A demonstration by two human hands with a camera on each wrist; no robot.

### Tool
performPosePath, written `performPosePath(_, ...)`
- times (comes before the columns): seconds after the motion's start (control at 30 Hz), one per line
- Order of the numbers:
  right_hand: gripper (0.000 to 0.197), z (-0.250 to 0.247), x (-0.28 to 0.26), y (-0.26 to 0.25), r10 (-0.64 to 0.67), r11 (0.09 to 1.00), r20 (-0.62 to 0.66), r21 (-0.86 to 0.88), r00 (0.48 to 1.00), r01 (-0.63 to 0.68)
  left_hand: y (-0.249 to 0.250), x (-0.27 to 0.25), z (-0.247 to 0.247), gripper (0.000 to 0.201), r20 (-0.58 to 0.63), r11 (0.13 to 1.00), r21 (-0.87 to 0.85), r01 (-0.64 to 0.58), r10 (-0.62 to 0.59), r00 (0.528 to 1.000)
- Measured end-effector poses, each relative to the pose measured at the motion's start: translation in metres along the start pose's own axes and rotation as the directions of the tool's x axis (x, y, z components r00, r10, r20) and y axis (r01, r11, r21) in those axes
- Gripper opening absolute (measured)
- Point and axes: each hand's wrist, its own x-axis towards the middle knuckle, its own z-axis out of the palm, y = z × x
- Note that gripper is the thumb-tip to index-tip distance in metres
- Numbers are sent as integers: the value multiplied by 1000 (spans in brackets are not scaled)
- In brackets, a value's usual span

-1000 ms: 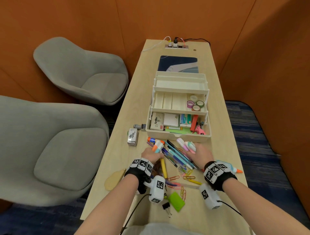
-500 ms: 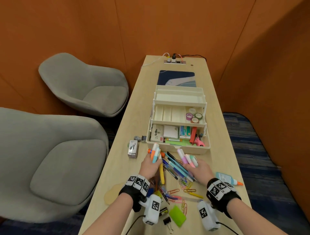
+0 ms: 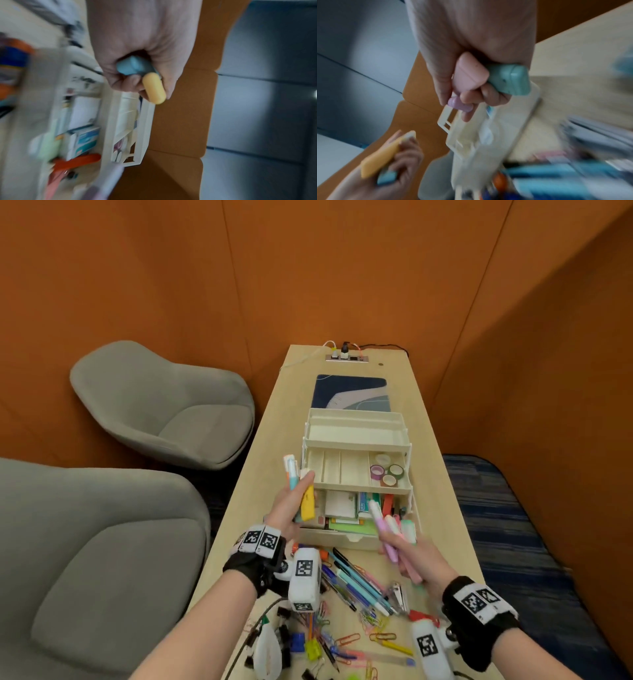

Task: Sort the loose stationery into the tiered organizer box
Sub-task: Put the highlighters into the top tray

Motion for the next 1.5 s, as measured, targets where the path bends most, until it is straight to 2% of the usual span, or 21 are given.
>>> performPosePath(0.07, 33, -12, 14, -38, -80, 996, -58, -55, 995, 77, 21, 11, 7, 34, 17, 994, 98, -54, 53, 998)
performPosePath(0.13, 33, -26, 38, -80, -173, 970, -131, -194, 976, 146, 36, 22, 14, 28, 33, 982, 173, -76, 71, 997)
performPosePath(0.2, 42, -38, 70, -116, -274, 913, -183, -358, 944, 196, 46, 31, 20, 24, 68, 972, 220, -80, 67, 995)
performPosePath(0.27, 42, -46, 99, -144, -369, 797, -183, -566, 911, 209, 52, 41, 24, 25, 100, 967, 249, -61, 37, 994)
performPosePath(0.3, 37, -47, 110, -153, -408, 709, -156, -675, 900, 205, 54, 46, 25, 24, 111, 966, 254, -52, 24, 994)
performPosePath(0.37, 27, -45, 130, -165, -459, 521, -42, -822, 888, 230, 58, 56, 27, 20, 121, 968, 246, -44, 15, 993)
performPosePath(0.43, 21, -42, 150, -171, -463, 384, 64, -884, 884, 265, 63, 66, 29, 21, 122, 967, 247, -56, 26, 992)
performPosePath(0.63, 29, -34, 181, -181, -329, 156, 180, -958, 927, 241, 82, 91, 29, 23, 137, 955, 270, -120, 85, 987)
performPosePath(0.7, 27, -34, 185, -179, -270, 161, 198, -956, 942, 247, 87, 97, 30, 26, 145, 934, 323, -153, 111, 983)
performPosePath(0.77, 24, -38, 191, -178, -254, 224, 184, -944, 950, 243, 92, 103, 33, 28, 151, 913, 366, -181, 134, 979)
performPosePath(0.83, 21, -41, 194, -174, -294, 297, 150, -925, 944, 239, 97, 111, 38, 35, 147, 897, 388, -214, 169, 975)
performPosePath(0.97, 19, -44, 195, -158, -408, 532, 66, -793, 910, 296, 107, 131, 54, 41, 44, 884, 375, -278, 283, 958)
performPosePath(1.07, 20, -39, 183, -154, -357, 715, 39, -632, 933, 300, 115, 145, 67, 39, -13, 879, 379, -290, 318, 948)
performPosePath(1.2, 21, -40, 174, -158, -264, 854, 1, -464, 964, 234, 118, 160, 82, 41, -92, 872, 416, -257, 322, 942)
performPosePath(1.27, 26, -44, 176, -164, -286, 872, -33, -424, 958, 246, 117, 164, 87, 45, -143, 833, 496, -245, 357, 923)
performPosePath(1.33, 27, -48, 179, -171, -351, 850, -47, -436, 935, 297, 112, 165, 90, 46, -175, 794, 567, -220, 377, 910)
performPosePath(1.5, 22, -47, 187, -187, -412, 822, -53, -452, 910, 346, 98, 166, 93, 48, -215, 754, 631, -181, 395, 893)
